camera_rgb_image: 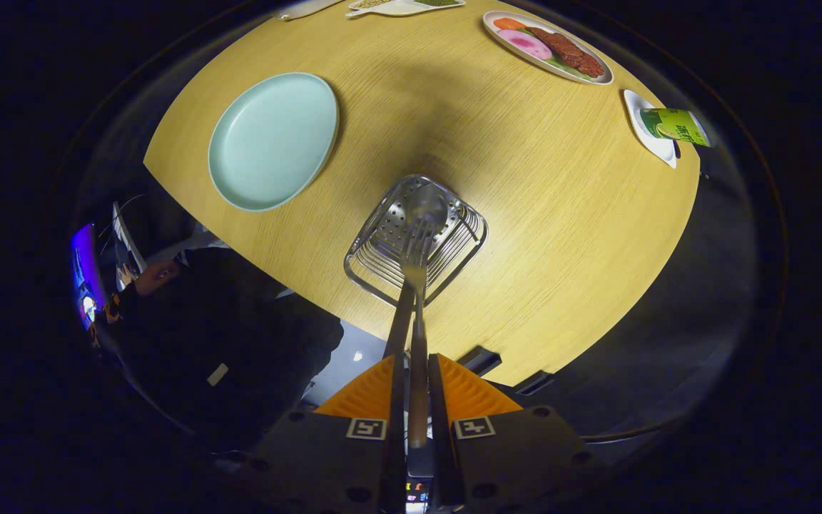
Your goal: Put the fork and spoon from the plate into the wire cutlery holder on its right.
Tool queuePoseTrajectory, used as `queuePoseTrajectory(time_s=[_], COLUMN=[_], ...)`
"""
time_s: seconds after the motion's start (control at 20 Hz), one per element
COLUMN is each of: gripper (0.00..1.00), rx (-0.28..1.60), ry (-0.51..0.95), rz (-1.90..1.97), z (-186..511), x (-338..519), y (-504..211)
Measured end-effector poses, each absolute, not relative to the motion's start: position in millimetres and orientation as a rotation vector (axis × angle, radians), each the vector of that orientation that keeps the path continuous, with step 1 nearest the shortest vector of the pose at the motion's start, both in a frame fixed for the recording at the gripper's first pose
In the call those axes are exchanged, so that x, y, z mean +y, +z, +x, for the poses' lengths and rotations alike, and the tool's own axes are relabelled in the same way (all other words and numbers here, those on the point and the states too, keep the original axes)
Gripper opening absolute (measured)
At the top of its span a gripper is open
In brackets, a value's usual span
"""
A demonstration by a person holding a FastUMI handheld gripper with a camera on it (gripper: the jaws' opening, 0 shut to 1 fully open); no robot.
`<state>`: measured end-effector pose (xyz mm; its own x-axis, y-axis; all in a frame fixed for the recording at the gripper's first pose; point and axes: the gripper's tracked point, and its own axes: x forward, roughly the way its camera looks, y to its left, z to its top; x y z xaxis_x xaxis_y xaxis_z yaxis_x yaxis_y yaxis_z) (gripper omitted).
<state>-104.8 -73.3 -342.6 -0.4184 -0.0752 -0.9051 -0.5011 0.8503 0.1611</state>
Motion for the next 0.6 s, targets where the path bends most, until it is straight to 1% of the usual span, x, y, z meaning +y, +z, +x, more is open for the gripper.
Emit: queuePoseTrajectory(time_s=[0.05,0.1,0.15,0.2,0.3,0.5,0.6], gripper=[0.24,0.35,0.39,0.47,0.51,0.51,0.51], rx=[1.961,1.945,1.921,1.887,1.820,1.672,1.566], ry=[0.515,0.528,0.538,0.544,0.527,0.487,0.470], rz=[-0.426,-0.432,-0.428,-0.415,-0.386,-0.313,-0.259], z=[-105.2,-104.0,-102.5,-100.9,-97.4,-89.5,-81.6], x=[-71.5,-70.8,-68.7,-66.8,-66.1,-66.6,-64.0], y=[-342.5,-342.4,-341.7,-342.5,-343.2,-336.6,-327.5])
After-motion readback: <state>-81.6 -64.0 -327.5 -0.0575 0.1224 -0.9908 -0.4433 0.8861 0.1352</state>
